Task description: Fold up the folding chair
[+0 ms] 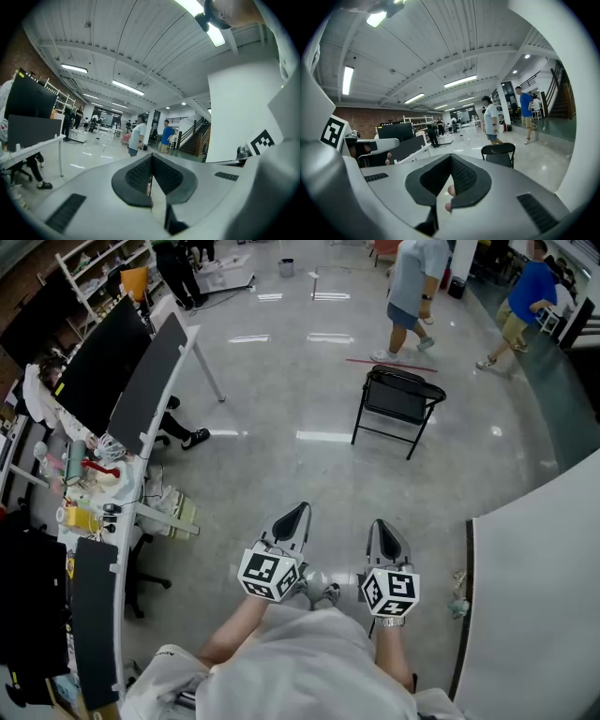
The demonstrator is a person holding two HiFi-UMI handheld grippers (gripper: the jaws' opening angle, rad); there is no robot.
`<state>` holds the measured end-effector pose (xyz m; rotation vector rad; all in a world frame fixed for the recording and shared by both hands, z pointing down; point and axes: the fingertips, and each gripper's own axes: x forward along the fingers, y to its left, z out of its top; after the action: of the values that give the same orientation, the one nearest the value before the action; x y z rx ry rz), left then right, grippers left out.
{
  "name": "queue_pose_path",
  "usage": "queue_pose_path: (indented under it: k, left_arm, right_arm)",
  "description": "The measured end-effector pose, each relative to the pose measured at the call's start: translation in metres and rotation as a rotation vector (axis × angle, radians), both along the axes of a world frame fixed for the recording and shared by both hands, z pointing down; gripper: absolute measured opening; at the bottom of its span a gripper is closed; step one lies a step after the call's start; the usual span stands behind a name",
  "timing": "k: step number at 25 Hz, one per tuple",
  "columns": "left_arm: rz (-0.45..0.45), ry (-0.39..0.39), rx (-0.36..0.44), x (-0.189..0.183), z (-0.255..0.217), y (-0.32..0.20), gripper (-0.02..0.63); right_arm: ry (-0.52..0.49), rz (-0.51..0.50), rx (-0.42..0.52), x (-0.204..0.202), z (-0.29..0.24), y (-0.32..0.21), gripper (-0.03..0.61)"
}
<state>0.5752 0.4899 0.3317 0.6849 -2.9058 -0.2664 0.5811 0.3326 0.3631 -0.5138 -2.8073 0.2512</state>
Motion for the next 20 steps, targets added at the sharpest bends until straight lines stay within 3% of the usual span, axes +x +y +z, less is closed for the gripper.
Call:
queue_pose_path:
  k: [7,12,20]
  left_arm:
    - [-0.029,-0.046,-0.02,-0.001,-0.011,-0.018,0.012]
    - [-0.055,-0.031,0.019,-0.001,-0.005,-0.028,0.012]
    - [-0.064,-0.01,0.016,-0.01,0.005,-0.037,0.012]
  right_arm:
    - [-0.027,-0.024,-0.028,-0.004,-0.008,-0.018,0.005]
    - [-0.053,-0.041,-0.012,-0.004,-0.01,-0.03,0.005]
    - [-0.038,-0.047,-0.017,-0.014,-0.002,-0.045,0.005]
